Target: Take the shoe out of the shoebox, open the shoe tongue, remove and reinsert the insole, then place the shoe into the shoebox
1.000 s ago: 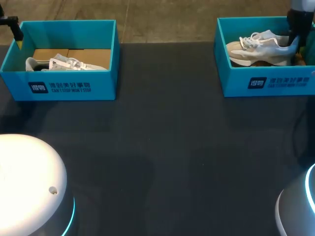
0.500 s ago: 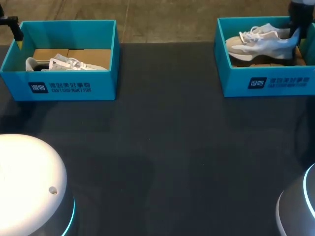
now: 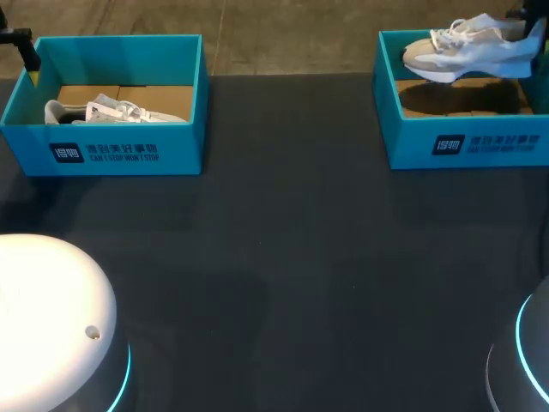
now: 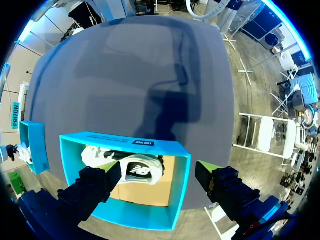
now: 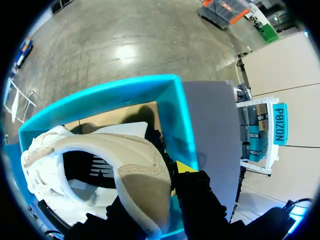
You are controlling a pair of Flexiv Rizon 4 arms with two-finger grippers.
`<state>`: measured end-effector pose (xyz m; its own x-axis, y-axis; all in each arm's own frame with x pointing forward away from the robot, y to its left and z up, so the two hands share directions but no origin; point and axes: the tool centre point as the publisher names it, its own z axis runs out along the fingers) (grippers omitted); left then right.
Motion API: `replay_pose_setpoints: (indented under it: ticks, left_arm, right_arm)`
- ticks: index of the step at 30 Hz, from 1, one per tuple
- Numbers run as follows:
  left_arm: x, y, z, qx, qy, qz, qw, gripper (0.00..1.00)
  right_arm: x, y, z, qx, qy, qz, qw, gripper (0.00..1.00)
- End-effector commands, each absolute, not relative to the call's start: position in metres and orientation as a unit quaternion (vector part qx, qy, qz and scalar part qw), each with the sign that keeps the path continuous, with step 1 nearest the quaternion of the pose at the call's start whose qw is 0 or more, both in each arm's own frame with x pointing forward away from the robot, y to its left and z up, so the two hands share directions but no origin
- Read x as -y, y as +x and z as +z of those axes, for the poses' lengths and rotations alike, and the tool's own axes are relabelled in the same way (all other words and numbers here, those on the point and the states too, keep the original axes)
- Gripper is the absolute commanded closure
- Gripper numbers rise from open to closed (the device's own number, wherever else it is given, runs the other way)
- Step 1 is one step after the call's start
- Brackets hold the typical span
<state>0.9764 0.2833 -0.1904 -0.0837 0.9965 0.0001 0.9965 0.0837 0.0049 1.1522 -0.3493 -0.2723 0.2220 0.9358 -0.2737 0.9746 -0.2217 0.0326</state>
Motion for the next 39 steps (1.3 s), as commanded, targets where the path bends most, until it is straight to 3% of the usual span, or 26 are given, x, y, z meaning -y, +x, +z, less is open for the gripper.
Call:
replay_pose_setpoints:
  ticks: [1, 17, 25, 39]
  left_arm:
    - [-0.283, 0.976, -0.190, -0.736, 0.677, 0.003, 0.001, 0.00]
    - [-0.283, 0.976, -0.190, -0.736, 0.677, 0.003, 0.001, 0.00]
    - [-0.283, 0.976, -0.190, -0.736, 0.677, 0.003, 0.001, 0.00]
    - [-0.283, 0.976, -0.190, -0.736, 0.677, 0.003, 0.001, 0.00]
  right_arm:
    - [0.344, 1.136, -0.233, -0.615, 0.775, -0.085, 0.117, 1.00]
    - [0.343, 1.123, -0.164, -0.605, 0.784, -0.079, 0.117, 1.00]
    - [0.311, 1.070, -0.125, -0.594, 0.792, -0.063, 0.128, 1.00]
    - [0.222, 0.954, -0.097, -0.587, 0.796, -0.051, 0.135, 1.00]
